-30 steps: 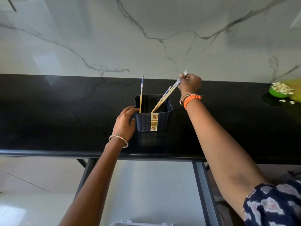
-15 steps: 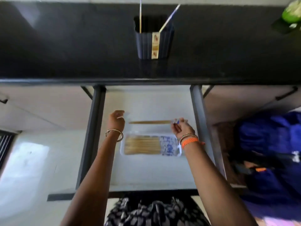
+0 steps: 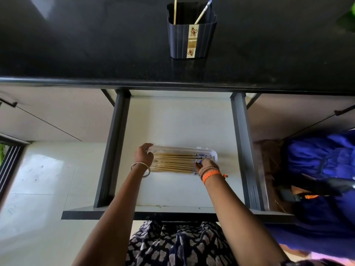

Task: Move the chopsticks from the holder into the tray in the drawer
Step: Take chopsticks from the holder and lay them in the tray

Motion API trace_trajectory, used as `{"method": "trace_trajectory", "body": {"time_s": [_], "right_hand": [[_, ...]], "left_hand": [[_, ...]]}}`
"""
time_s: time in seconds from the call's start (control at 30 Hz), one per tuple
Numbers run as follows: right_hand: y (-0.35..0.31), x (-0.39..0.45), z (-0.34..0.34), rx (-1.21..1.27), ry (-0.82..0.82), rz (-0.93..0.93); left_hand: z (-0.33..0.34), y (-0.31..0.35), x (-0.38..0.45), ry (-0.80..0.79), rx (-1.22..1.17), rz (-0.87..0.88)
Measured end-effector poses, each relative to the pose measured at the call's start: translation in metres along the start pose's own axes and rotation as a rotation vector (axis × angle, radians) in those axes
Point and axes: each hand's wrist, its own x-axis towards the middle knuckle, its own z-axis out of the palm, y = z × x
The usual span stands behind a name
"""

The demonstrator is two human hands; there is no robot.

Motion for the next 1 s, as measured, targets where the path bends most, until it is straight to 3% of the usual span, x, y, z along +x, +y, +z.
{"method": "trace_trajectory", "body": {"time_s": [0.17, 0.3, 0.37, 0.47, 0.53, 0.73, 1.0], "right_hand": [[-0.009, -0.018, 0.004, -0.183, -0.051, -0.053], [-0.056, -0.060, 0.022, -0.396, -0.292, -0.171], [-0.105, -0.078, 0.054, -0.578, -0.359, -0.535], [-0.199, -0.109, 0.119, -0.696, -0.211, -1.196], [-0.256, -0.115, 0.161, -0.685, -0.161, -1.347], [-0.339, -0.095, 0.266, -0.834, -0.216, -1.191], [-0.341, -0.087, 0.340, -0.927, -0.425, -1.225]], "left_hand": [[-0.005, 0.012, -0.003, 0.036, -0.044, 0.021], [-0.020, 0.066, 0.012, 0.102, -0.114, 0.179], [-0.031, 0.110, 0.024, 0.123, -0.170, 0.288], [-0.053, 0.186, 0.044, 0.196, -0.224, 0.476], [-0.069, 0.233, 0.059, 0.231, -0.257, 0.559], [-0.098, 0.324, 0.123, 0.313, -0.289, 0.607], [-0.091, 0.364, 0.191, 0.103, -0.006, 0.542]]}}
